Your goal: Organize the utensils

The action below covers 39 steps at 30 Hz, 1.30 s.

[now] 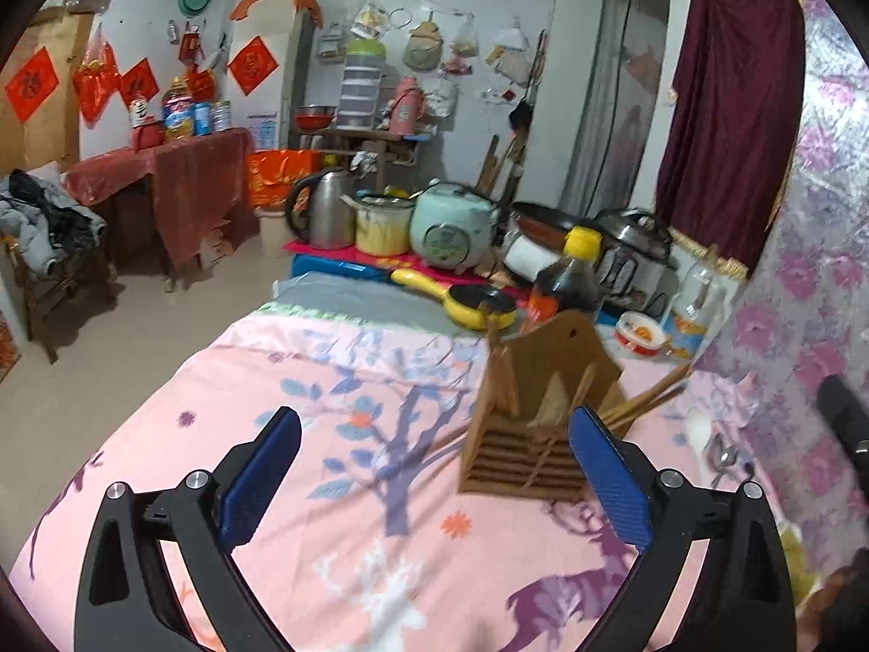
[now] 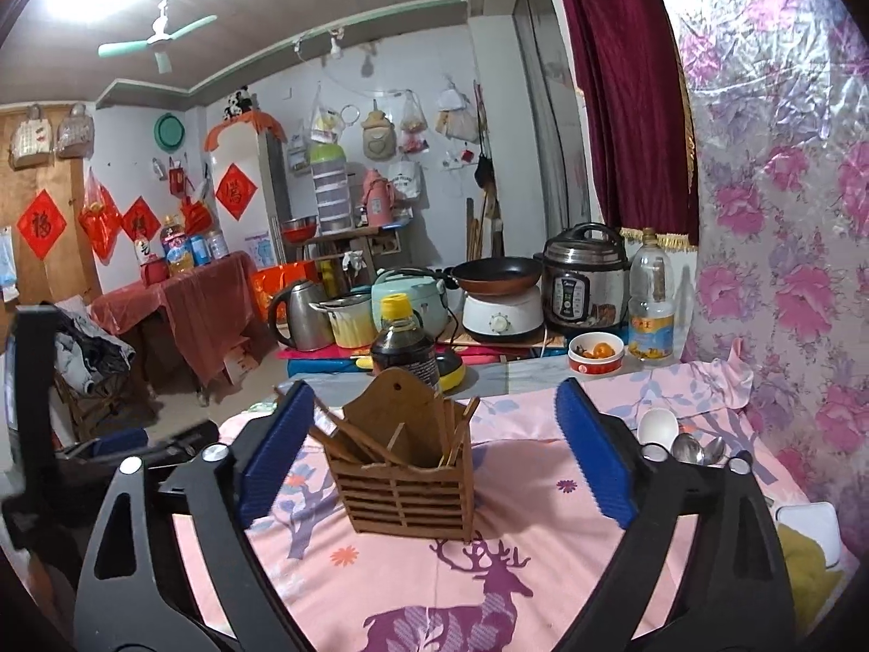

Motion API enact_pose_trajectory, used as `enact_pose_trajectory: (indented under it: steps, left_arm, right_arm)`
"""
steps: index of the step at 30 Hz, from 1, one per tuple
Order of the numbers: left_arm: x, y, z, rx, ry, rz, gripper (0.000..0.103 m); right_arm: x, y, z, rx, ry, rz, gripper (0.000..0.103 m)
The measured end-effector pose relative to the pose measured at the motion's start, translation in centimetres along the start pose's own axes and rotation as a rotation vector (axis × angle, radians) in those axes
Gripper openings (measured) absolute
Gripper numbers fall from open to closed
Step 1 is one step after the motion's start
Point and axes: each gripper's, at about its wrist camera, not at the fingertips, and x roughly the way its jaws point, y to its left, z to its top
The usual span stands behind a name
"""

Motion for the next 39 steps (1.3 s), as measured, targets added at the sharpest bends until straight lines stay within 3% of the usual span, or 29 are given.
enact_pose_trajectory:
  steps: [2, 5, 16, 24, 29, 32, 39]
  left_arm:
    - [0.3, 0.4, -0.8, -0.01, 0.015, 0.006, 0.097]
    - [1.2, 1.0, -2.2, -0.029, 0.039, 0.012, 0.097]
    - [6.1, 1.3, -6.3, 0.033, 0.169, 0.13, 0.097]
    - [7.7, 0.6, -7.6, 0.056, 0.228, 0.143, 0.097]
    - [8.4, -0.6, -8.3, 0.127, 0.268, 0.139, 0.097]
    - [7.8, -0.9, -8.2, 0.139, 0.252, 0.115, 0.097]
    - [4.5, -1.5, -7.0, 0.163, 0.127, 0.11, 0.097]
  right_arm:
    - [-0.7, 0.1, -1.0, -0.006, -0.008, 0.0, 0.096]
    - [-0.9, -0.1, -3.0, -0.012, 0.003, -0.023, 0.096]
    - [3.0, -1.4, -7.5, -0.043, 0.206, -0.097, 0.096]
    - [5.5, -2.6, -9.8, 0.034, 0.354, -0.058, 0.096]
    - [6.4, -1.7, -11.0, -0.035, 0.386, -0.093, 0.096]
    - [6.5, -1.7, -11.0, -0.05, 0.384, -0.108, 0.096]
    - [5.3, -2.2, -9.7, -0.028, 0.325, -0.117, 0.096]
